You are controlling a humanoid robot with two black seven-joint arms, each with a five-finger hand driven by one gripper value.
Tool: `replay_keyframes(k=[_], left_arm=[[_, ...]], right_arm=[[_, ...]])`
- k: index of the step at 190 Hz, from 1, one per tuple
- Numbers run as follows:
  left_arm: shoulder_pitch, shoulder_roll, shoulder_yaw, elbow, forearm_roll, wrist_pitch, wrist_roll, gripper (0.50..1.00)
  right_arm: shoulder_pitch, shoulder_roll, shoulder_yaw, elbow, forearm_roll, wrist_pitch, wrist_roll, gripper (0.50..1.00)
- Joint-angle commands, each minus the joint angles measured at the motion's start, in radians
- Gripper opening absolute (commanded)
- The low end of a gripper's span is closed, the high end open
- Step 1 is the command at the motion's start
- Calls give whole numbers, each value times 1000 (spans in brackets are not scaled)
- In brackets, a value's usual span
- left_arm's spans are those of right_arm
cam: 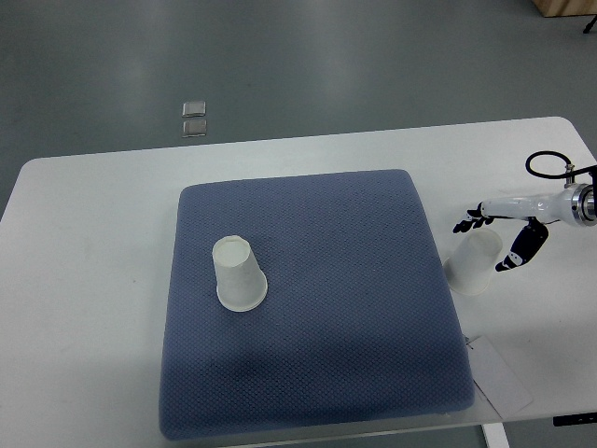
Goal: Stack paper cups
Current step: 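Close the right hand fingers around the white cup, then lift the cup with the right hand and carry it above the cup on the mat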
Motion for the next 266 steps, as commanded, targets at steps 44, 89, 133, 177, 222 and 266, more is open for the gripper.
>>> replay_keyframes(k=[44, 89, 133, 177, 222, 266], left_arm=[[0, 0, 0, 0, 0, 1, 0, 1000], [0, 0, 0, 0, 0, -1, 0, 1000], [0, 0, 0, 0, 0, 1, 0, 1000], [0, 0, 0, 0, 0, 1, 0, 1000], [0, 0, 0, 0, 1, -1, 0, 1000], [0, 0, 0, 0, 1, -1, 0, 1000]], right_arm=[[2, 2, 0, -3, -2, -4, 0, 717], [8, -1, 5, -6, -2, -12, 3, 637], [114, 11, 25, -5, 17, -9, 5, 601], [312, 80, 25, -5, 44, 14, 3, 586], [467, 220, 25, -5, 63, 69, 0, 580], [552, 386, 23, -5, 63, 109, -5, 582]])
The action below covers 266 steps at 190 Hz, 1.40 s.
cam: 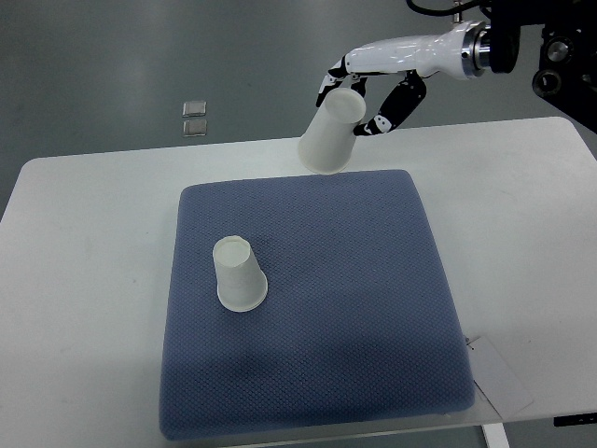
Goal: Stack paper cups
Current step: 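Lift the cup with the right hand and carry it above the cup on the mat, then lower the held cup onto the upside-down cup on the mat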
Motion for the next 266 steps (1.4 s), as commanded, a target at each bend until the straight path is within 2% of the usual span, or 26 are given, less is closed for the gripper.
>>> replay_keyframes(k=[1, 23, 76, 153, 266], left_arm=[[0, 0, 0, 0, 1, 0, 0, 1000], [0, 0, 0, 0, 0, 0, 0, 1000], [0, 0, 0, 0, 0, 0, 0, 1000], [0, 0, 0, 0, 0, 0, 0, 1000], [0, 0, 0, 0, 0, 0, 0, 1000]], right_arm=[[38, 71, -1, 0, 0, 26, -2, 582], [65, 137, -1, 0, 0, 63, -2, 584], [81, 243, -4, 2, -1, 63, -5, 594], [78, 290, -65, 3, -6, 63, -7, 625], [75, 290, -136, 9, -14, 63, -7, 629]])
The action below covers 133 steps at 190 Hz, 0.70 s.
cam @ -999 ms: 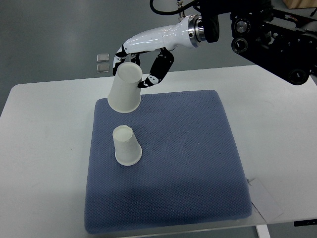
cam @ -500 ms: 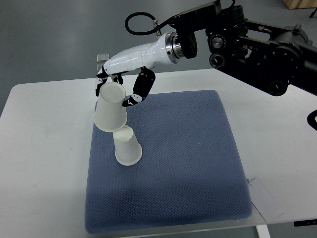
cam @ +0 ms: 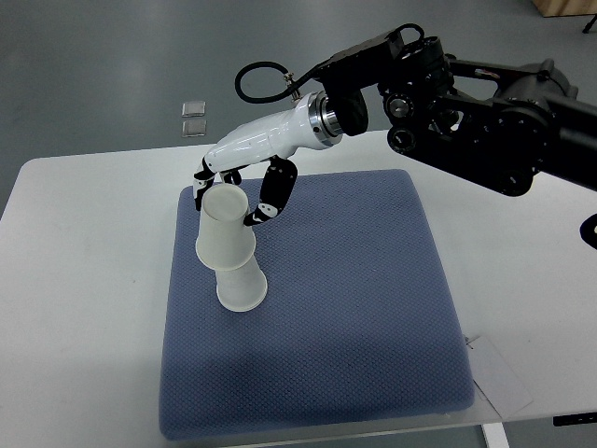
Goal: Stack paper cups
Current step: 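Lower the held cup onto the upside-down cup on the mat, then open the right hand fingers and release the stacked cup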
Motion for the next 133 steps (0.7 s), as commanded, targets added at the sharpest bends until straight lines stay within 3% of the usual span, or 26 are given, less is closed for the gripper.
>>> replay_keyframes(k=[1, 70, 111, 133], left_arm=[[0, 0, 0, 0, 0, -1, 0, 1000], [0, 0, 0, 0, 0, -1, 0, 1000], [0, 0, -1, 0, 0, 1, 0, 1000], [0, 0, -1, 0, 0, -1, 0, 1000]], right_arm=[[-2, 0, -5, 0, 0, 0, 0, 629], [-18, 1, -21, -1, -5, 0, -1, 648], [-33, 3, -19, -1, -5, 0, -33, 829], [-31, 1, -19, -3, -5, 0, -33, 862]])
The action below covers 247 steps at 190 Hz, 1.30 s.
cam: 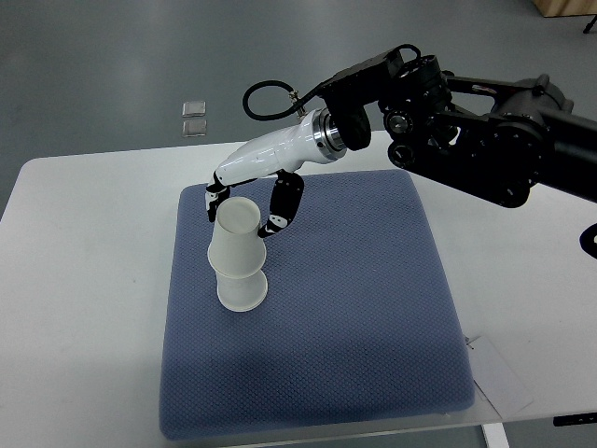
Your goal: Stack paper cups
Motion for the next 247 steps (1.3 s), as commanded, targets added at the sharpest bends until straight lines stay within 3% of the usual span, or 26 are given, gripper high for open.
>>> replay_keyframes(k=[1, 15, 87, 131, 141, 168, 209, 247], left_arm=[[0, 0, 0, 0, 0, 1, 0, 1000], [0, 0, 0, 0, 0, 0, 0, 1000], [0, 0, -1, 0, 0, 1, 0, 1000], [0, 0, 0, 0, 0, 1, 0, 1000], [0, 0, 0, 0, 0, 1, 0, 1000], [0, 0, 0, 0, 0, 0, 0, 1000], [0, 0, 0, 0, 0, 0, 0, 1000], [0, 0, 0, 0, 0, 0, 0, 1000]], right_arm=[[1, 0, 1, -1, 0, 0, -2, 862], [1, -2, 1, -1, 0, 0, -2, 897], [-11, -46, 41, -22, 23, 0, -4, 903], [-151, -95, 248, -141, 123, 0, -10, 901], [-196, -95, 305, -179, 168, 0, -37, 901], [-301, -94, 408, -285, 349, -192, -117, 901], [-395, -97, 414, -348, 611, -392, -122, 901], [-473, -89, 415, -371, 810, -623, -120, 901]])
